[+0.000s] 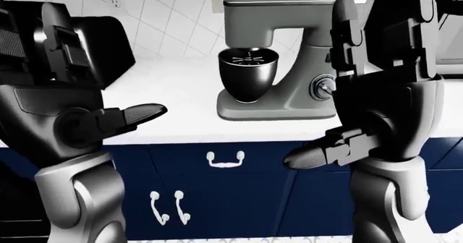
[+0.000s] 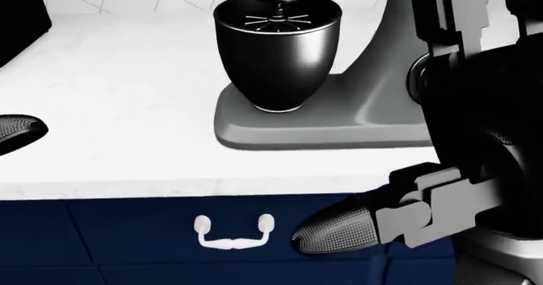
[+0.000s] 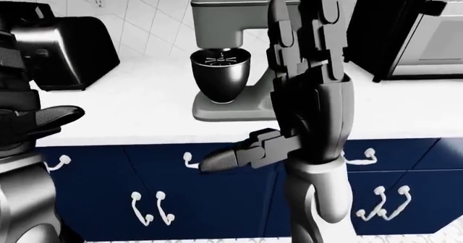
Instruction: Open the stand mixer head.
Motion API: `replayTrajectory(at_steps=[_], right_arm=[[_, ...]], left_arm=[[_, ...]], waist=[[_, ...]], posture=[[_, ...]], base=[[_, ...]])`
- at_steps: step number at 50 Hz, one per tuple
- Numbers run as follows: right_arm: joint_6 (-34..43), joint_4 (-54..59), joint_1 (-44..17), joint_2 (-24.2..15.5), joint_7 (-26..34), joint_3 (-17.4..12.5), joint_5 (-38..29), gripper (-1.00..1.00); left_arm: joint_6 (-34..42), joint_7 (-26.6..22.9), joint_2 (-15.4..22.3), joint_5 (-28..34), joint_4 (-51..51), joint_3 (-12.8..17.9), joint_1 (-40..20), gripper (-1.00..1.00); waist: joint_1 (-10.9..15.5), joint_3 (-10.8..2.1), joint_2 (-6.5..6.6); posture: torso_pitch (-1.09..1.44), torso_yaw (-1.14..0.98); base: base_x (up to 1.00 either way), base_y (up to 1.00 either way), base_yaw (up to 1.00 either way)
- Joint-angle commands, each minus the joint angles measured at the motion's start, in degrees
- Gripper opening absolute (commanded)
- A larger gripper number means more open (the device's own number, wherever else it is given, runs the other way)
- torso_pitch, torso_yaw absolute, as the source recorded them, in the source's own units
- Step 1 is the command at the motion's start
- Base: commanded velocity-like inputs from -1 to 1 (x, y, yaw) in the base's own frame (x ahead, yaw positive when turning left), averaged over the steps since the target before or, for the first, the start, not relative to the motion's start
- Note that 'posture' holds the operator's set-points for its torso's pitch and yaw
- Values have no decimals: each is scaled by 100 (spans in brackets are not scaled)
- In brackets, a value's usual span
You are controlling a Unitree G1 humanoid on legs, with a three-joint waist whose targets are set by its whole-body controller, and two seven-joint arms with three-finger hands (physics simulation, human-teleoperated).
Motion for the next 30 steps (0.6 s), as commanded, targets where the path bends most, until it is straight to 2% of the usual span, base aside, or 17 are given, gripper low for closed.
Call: replayTrajectory(at_steps=[1,7,15,20,24,26,30], right_arm=[[-49,-96,-128,-23,-35,-48,-8,100],[24,-138,-233,-93,-174,-195,89,100],[559,-439,-96,-347,-223,-444,82,100],[909,-555,126,-517,22,-683,42,100],[1179,-609,275,-678,208,-1028,76,100],[1433,-606,287,-713,157,-1310,270,100],[1588,-620,242,-915,156,-1570,497,100]], left_arm=[[-94,-21,40,-5,-99,2,-113,98],[-119,-22,44,-33,-118,11,-99,98],[-78,5,66,-55,-180,21,-115,98],[-86,10,75,-82,-185,39,-108,98],[-86,18,78,-102,-187,39,-118,98],[-78,22,95,-102,-186,52,-128,98],[-96,21,88,-87,-178,34,-128,98]], waist=[[2,-35,10],[16,-86,6],[28,-88,-12],[31,-107,-30],[36,-129,-47],[39,-138,-54],[41,-153,-70]], posture=[[-24,0],[-24,0],[-24,0],[-24,0],[-24,0],[-24,0],[-24,0]], base=[[0,0,0],[0,0,0],[0,0,0],[0,0,0],[0,0,0],[0,0,0],[0,0,0]])
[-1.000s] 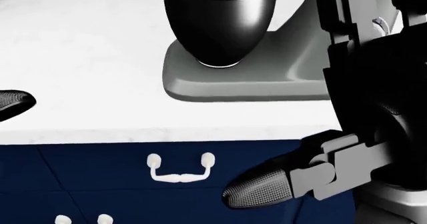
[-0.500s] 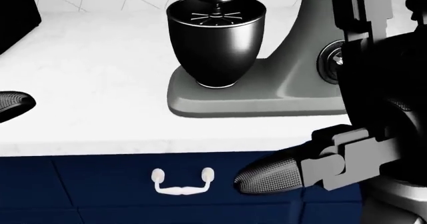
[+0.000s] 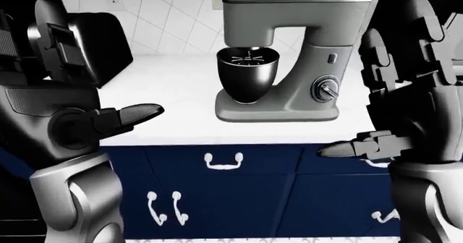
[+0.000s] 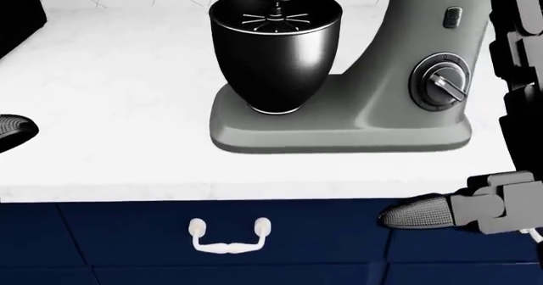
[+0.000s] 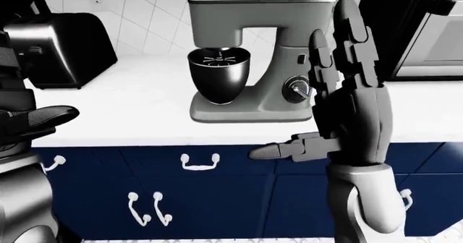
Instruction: Open the stand mixer head.
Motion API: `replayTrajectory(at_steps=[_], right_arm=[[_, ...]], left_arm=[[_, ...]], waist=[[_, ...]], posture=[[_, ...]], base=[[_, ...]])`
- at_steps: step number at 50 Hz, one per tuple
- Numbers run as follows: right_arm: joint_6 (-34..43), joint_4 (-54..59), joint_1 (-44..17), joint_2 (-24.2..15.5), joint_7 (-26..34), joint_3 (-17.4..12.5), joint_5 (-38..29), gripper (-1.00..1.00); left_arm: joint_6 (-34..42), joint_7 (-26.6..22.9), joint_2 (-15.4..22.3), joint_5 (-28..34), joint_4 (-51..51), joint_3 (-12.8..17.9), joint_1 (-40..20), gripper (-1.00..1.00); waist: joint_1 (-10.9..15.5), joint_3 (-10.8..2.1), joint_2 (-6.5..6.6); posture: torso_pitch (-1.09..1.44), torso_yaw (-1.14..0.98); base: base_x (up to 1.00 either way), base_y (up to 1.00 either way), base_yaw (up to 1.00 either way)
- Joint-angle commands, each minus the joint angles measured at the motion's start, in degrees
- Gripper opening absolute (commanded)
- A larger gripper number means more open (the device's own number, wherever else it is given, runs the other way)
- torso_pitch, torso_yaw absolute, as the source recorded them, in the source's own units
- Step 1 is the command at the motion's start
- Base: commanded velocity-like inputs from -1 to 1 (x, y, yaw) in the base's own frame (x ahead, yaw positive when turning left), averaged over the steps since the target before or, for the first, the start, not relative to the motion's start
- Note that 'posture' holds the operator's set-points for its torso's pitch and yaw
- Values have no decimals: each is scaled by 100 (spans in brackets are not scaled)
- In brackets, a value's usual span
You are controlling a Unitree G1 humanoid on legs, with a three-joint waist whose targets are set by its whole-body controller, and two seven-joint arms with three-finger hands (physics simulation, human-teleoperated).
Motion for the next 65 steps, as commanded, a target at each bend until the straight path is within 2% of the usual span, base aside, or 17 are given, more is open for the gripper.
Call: replayTrajectory(at_steps=[1,6,12,19,30,50,65], right_arm=[[4,-141,-171,-142,-11,-85,156,100],[32,-173,59,-217,191,-171,104,100],[153,-255,402,-120,616,-158,-120,100],[146,-166,516,-33,975,-230,-386,100],[-339,366,709,99,1553,-18,-1024,100],[-691,951,417,74,1648,115,-1280,100],[-793,1235,200,-49,1648,91,-1303,100]], left_arm=[[-92,-36,32,21,-114,-15,-113,98],[-82,-35,32,29,-132,-7,-104,98],[-101,-49,16,45,-121,-3,-81,97],[-134,-65,-17,93,-84,-48,-67,98],[-163,-80,-4,70,-53,-6,-58,98],[-153,-45,22,47,-55,22,-72,98],[-151,-40,36,51,-54,27,-79,97]], waist=[[5,-48,-7],[4,-62,-23],[6,-72,-49],[2,-72,-53],[-22,-69,-41],[-32,-69,0],[-21,-81,0]], posture=[[-24,0],[-24,0],[-24,0],[-24,0],[-24,0],[-24,0],[-24,0]], base=[[0,0,0],[0,0,0],[0,0,0],[0,0,0],[0,0,0],[0,0,0],[0,0,0]])
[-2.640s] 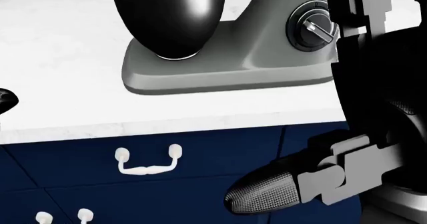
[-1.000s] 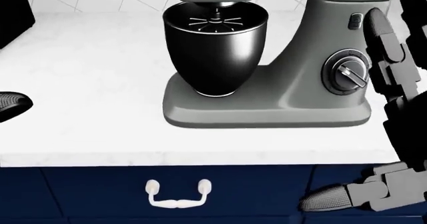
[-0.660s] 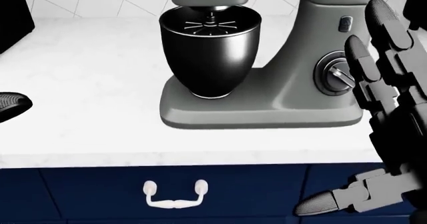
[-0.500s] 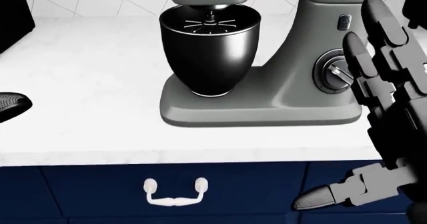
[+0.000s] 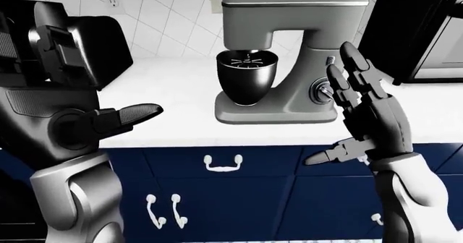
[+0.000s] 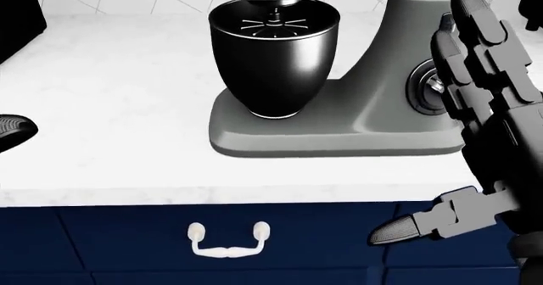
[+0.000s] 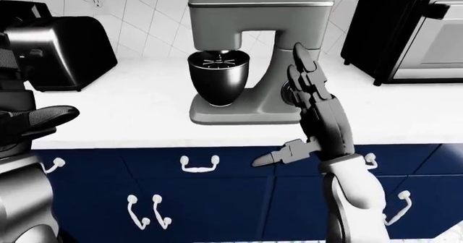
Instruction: Open the stand mixer head.
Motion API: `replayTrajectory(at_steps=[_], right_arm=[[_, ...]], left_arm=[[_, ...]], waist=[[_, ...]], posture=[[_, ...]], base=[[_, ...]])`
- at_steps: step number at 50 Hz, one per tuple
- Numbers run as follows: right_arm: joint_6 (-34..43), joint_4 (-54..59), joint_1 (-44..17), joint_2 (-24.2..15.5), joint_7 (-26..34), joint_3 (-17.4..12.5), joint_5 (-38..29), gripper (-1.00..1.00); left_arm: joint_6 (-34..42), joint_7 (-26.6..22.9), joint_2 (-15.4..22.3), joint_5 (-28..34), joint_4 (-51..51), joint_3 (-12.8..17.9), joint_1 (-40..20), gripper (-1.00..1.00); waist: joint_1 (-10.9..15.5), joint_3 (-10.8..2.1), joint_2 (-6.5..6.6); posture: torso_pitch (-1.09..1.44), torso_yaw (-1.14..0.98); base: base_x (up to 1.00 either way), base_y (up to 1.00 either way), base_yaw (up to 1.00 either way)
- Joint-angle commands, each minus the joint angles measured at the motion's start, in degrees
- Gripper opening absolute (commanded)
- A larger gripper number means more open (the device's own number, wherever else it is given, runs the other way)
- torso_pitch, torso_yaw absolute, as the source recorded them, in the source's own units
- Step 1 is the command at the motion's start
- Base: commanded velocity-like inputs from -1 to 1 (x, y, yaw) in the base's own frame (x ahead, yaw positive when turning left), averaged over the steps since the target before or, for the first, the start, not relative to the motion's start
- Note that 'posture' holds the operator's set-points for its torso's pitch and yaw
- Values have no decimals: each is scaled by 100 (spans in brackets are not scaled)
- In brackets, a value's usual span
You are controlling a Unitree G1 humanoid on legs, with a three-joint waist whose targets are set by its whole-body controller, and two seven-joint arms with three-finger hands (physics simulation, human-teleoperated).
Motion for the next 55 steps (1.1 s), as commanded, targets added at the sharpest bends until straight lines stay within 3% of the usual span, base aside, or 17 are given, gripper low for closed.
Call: replayTrajectory(at_steps=[1,16,55], right_arm=[[-144,-149,-143,-54,-29,-55,28,100],[-439,311,-332,-272,-16,-212,-2,100],[-752,900,-648,-398,16,-95,-82,100]], left_arm=[[-86,-32,40,10,-108,8,-115,98],[-53,-29,76,-24,-114,37,-152,97],[-66,-10,109,-33,-102,86,-140,98]], waist=[[0,-42,1],[1,-41,-8],[-7,-30,-4]], posture=[[-24,0],[-24,0],[-24,0]], base=[[0,0,0],[0,0,0],[0,0,0]])
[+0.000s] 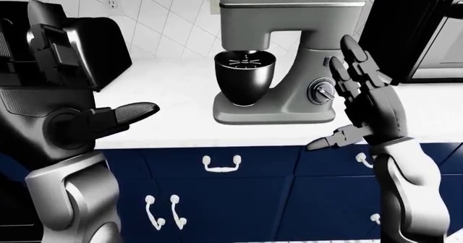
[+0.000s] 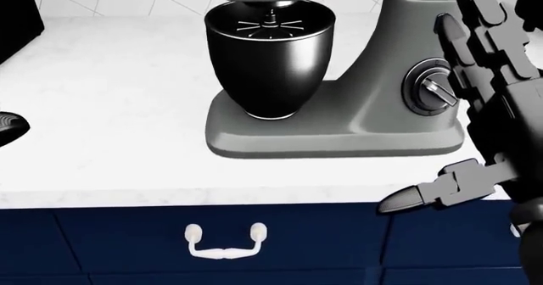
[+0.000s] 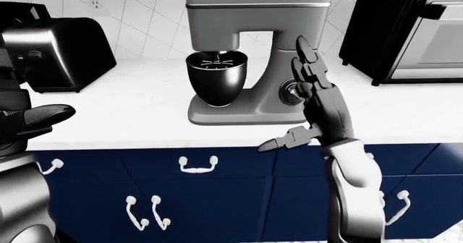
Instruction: Open the stand mixer head.
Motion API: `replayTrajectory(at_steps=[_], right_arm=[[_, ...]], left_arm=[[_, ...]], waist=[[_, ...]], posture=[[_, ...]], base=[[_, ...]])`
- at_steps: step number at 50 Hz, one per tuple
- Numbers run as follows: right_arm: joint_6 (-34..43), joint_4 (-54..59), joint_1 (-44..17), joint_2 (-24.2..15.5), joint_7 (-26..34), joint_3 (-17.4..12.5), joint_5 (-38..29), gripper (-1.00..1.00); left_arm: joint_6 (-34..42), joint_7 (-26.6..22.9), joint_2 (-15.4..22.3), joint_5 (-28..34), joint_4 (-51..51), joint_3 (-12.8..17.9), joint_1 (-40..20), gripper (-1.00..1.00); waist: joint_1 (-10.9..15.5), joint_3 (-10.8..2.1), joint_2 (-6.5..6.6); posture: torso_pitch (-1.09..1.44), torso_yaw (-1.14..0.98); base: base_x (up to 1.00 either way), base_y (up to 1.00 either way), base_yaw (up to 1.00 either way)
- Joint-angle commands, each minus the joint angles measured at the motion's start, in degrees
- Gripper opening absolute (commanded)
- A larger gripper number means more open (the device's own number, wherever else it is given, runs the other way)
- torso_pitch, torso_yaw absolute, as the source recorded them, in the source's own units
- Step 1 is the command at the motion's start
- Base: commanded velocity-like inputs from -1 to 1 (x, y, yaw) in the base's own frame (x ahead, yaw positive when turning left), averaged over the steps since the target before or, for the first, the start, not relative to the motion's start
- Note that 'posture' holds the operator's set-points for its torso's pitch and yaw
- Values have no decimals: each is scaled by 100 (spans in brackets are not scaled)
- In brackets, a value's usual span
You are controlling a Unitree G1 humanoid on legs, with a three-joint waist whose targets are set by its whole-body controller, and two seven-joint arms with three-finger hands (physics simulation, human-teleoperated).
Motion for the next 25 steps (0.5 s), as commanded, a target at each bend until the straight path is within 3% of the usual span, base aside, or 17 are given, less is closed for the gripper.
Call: replayTrajectory(at_steps=[1,25], right_arm=[[-141,-143,-158,-55,-31,-37,10,100],[-398,206,-200,-63,-6,-4,-70,100]], left_arm=[[-81,-30,43,1,-98,7,-123,97],[-81,-21,56,13,-89,23,-124,98]], waist=[[1,-43,-3],[6,-47,2]], posture=[[-24,0],[-24,0]], base=[[0,0,0],[0,0,0]])
